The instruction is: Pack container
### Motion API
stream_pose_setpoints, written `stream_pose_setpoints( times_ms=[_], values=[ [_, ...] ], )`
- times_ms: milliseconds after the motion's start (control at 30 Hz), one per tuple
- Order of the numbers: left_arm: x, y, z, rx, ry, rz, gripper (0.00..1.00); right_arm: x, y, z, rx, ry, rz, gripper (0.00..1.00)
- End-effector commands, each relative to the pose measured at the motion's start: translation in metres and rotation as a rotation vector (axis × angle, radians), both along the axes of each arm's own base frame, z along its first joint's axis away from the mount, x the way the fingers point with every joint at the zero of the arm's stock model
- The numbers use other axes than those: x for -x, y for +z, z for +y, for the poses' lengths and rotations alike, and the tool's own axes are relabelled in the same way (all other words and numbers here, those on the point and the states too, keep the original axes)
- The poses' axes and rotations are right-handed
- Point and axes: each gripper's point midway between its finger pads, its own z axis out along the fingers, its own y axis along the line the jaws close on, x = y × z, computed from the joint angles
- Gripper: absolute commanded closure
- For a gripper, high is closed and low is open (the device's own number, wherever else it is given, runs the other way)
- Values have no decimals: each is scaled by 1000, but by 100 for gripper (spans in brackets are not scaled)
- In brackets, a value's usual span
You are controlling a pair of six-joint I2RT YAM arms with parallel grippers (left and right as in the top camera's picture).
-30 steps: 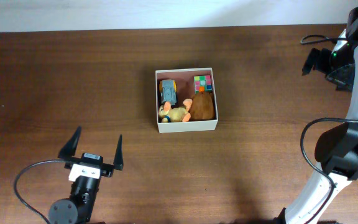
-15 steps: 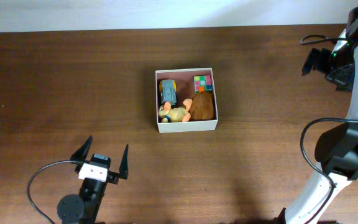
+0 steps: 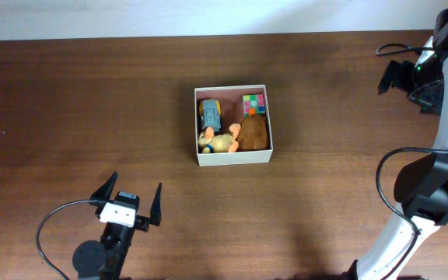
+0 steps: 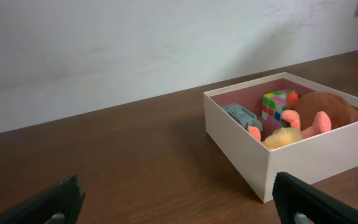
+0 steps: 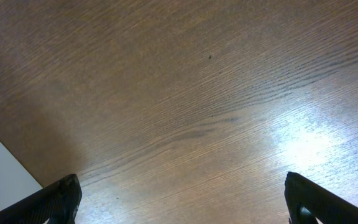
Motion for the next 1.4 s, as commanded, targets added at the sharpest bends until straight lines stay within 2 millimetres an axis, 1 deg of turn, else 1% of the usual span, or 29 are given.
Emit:
stream_pose_setpoints(
  times_ms=[0,400,500,567,633,700,800,867,933,1033,1100,1133,1167,1233,1300,1367],
  values=[
    [1,-1,-1,-8,-6,-3,1,0,-3,-1,8,-7,11,1],
    [1,-1,-1,-8,-6,-3,1,0,-3,-1,8,-7,12,1],
    [1,-1,-1,-8,-6,-3,1,-1,-3,3,8,2,10,1],
    [1,-1,-1,-8,-6,-3,1,-1,7,9,16,15,-13,1],
    [1,-1,-1,-8,-6,-3,1,-1,22,18,27,34,-46,1],
    [1,-1,-1,-8,-6,-3,1,2,42,28,40,56,-94,1],
    [1,-1,-1,-8,-6,-3,1,10,79,49,71,102,-182,1],
    [1,-1,-1,-8,-6,-3,1,21,102,58,118,125,-227,1],
    [1,-1,-1,-8,-6,-3,1,39,121,74,135,158,-268,2],
    [1,-1,-1,-8,-6,-3,1,73,136,99,135,214,-306,1],
    [1,-1,-1,-8,-6,-3,1,96,141,115,137,256,-348,1],
    [1,-1,-1,-8,-6,-3,1,104,141,120,139,269,-370,1],
    [1,-1,-1,-8,-6,-3,1,119,139,130,129,287,-427,1],
    [1,-1,-1,-8,-6,-3,1,132,137,138,105,288,-497,1],
    [1,-1,-1,-8,-6,-3,1,140,136,146,83,306,-596,1],
    [1,-1,-1,-8,-6,-3,1,144,137,149,80,312,-704,1]
  ],
)
